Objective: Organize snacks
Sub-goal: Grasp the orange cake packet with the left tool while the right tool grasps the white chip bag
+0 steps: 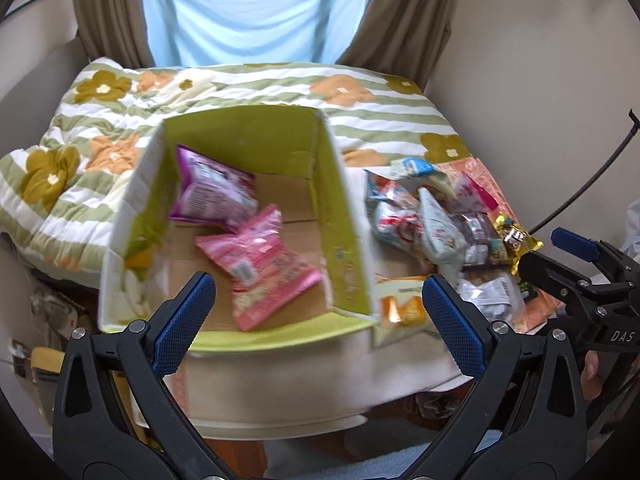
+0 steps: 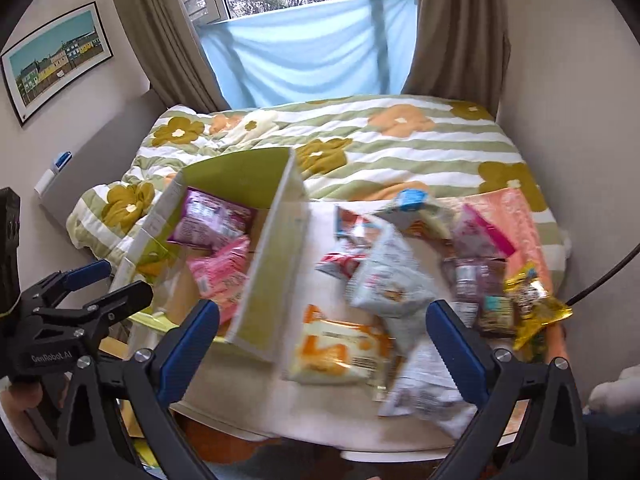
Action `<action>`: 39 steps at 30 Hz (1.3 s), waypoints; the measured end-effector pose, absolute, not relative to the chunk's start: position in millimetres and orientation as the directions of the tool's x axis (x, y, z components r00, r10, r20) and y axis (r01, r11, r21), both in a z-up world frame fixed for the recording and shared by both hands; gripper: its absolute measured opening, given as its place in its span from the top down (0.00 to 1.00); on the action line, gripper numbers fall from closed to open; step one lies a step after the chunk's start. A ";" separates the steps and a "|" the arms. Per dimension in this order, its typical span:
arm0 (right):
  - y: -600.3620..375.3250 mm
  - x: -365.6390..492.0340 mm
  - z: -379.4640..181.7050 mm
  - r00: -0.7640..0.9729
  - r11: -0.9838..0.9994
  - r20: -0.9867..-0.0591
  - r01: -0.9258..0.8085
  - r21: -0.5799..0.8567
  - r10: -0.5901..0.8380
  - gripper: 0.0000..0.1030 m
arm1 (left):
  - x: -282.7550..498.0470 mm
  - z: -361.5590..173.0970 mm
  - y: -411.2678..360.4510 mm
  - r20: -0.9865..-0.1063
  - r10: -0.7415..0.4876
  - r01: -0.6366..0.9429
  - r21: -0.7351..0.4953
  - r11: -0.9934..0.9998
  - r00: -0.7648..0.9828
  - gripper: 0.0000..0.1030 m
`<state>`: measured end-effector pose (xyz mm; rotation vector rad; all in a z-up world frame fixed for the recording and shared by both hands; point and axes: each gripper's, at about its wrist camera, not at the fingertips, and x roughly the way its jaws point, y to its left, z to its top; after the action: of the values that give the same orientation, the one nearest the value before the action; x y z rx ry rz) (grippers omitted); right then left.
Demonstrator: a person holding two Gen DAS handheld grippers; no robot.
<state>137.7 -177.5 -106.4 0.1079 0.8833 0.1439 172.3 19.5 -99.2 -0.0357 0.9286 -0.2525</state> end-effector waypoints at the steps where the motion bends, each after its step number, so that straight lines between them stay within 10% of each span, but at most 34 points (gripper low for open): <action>1: -188.8 135.0 -107.5 0.622 0.984 -0.763 -0.085 0.157 0.175 0.00 | 168.6 -101.6 8.1 -0.790 -0.230 0.200 -0.139 0.970 0.569 0.00; 21: -274.1 131.1 -214.2 0.448 0.932 -0.861 -0.355 0.077 0.242 0.00 | 165.5 -229.0 -92.4 -0.881 -0.252 0.096 -0.233 0.968 0.400 0.00; 39: -246.6 148.6 -275.0 0.321 0.784 -0.907 -0.621 0.017 0.274 0.00 | 199.3 -276.6 -137.1 -0.893 -0.109 0.151 -0.046 0.987 0.436 0.00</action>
<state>148.6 -246.6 -275.0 -0.3651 1.0966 0.6051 199.3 -137.1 -276.6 0.0423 1.1080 -0.1614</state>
